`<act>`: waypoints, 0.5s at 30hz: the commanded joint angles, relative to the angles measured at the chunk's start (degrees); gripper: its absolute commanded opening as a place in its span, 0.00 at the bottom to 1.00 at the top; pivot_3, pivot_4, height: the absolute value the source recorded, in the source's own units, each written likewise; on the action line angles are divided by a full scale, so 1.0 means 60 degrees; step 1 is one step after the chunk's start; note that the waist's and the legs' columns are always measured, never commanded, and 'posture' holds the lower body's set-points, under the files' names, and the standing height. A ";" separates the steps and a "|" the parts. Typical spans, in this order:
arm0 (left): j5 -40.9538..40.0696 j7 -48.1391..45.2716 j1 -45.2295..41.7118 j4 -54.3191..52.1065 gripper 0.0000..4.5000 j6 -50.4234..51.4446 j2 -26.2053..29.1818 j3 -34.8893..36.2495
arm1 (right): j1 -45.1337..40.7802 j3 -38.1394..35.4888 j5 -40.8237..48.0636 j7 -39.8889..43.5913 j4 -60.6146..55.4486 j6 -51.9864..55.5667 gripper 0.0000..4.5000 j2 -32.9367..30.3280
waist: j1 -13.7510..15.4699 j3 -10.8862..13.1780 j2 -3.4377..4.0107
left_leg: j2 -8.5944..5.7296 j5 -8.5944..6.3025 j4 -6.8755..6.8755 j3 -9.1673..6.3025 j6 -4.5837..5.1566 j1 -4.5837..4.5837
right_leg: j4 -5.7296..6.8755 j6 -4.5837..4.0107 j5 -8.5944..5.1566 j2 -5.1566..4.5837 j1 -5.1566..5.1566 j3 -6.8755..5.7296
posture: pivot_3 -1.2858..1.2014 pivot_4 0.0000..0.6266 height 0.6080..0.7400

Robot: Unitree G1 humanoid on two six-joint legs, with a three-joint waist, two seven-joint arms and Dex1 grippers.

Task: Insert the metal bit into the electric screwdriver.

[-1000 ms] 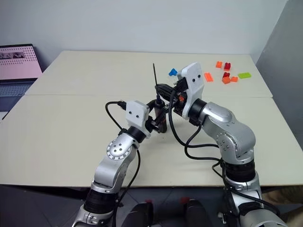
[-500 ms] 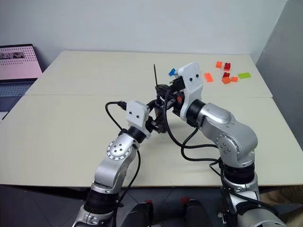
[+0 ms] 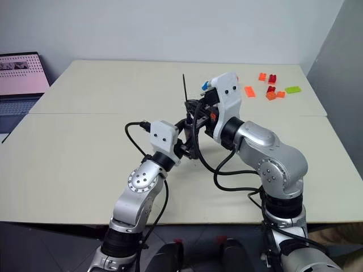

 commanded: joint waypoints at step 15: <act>0.0231 0.0091 0.0012 -0.0124 0.36 0.0026 0.0024 -0.0034 | -0.0656 -0.0476 0.0695 0.0336 -0.0235 0.0208 0.00 -0.0229 | -0.0001 0.0004 0.0001 | 0.0000 -0.0001 -0.0003 0.0000 0.0001 -0.0008 | -0.0015 0.0001 0.0000 0.0000 -0.0001 -0.0002 | 0.52 0.24 1.00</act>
